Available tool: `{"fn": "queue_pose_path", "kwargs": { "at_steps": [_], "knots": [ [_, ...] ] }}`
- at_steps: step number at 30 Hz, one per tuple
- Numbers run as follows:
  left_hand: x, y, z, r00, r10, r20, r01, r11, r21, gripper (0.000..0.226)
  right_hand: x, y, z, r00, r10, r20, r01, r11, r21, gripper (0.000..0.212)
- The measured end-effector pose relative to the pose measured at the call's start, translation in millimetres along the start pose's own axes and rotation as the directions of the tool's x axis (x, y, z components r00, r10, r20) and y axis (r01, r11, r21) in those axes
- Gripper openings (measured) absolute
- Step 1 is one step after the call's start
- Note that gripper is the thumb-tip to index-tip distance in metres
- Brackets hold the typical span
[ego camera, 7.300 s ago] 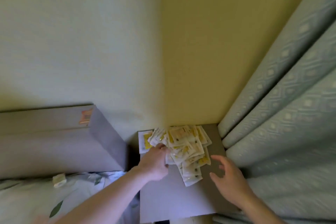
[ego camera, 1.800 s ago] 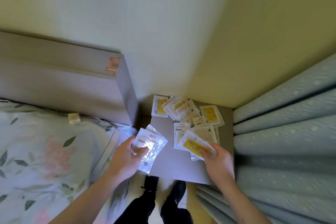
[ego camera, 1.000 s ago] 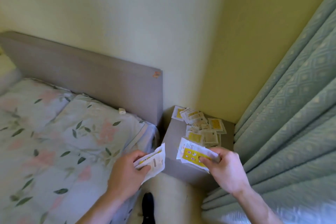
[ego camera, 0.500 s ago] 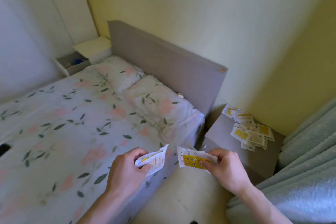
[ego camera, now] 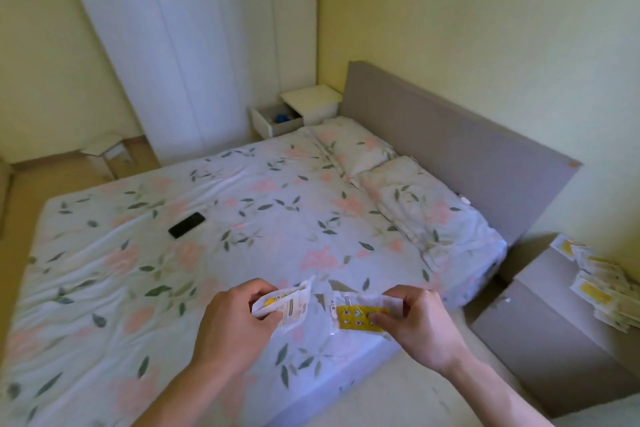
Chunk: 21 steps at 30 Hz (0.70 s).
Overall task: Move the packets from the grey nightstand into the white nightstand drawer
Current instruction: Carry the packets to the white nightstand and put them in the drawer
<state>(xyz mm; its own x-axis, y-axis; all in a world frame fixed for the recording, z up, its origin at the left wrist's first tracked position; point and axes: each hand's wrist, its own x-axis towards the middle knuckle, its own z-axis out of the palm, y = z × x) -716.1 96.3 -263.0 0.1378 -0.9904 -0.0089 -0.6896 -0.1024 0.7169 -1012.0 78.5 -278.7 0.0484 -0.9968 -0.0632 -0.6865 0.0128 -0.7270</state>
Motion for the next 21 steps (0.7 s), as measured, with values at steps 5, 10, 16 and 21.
{"fn": "queue_pose_path", "kwargs": {
  "at_steps": [5,10,16,21],
  "knots": [
    [0,-71,-79,0.995,-0.059,-0.077,0.058,0.998,-0.007,0.017,23,-73,75,0.992,-0.081,0.100,0.081,0.997,0.009,0.018],
    [-1,-161,-160,0.984,-0.142,-0.105,0.143,0.990,0.005,0.017,48,-144,176,0.974,-0.132,0.187,0.124,0.991,0.056,0.017],
    [-26,-279,-281,0.921,-0.332,-0.206,0.315,0.943,-0.112,0.025,69,-261,316,0.908,-0.232,0.348,0.215,0.973,0.088,0.019],
    [-38,-351,-369,0.879,-0.377,-0.292,0.327,0.922,-0.206,0.026,75,-364,400,0.861,-0.328,0.389,0.311,0.944,0.108,0.013]
  ]
}}
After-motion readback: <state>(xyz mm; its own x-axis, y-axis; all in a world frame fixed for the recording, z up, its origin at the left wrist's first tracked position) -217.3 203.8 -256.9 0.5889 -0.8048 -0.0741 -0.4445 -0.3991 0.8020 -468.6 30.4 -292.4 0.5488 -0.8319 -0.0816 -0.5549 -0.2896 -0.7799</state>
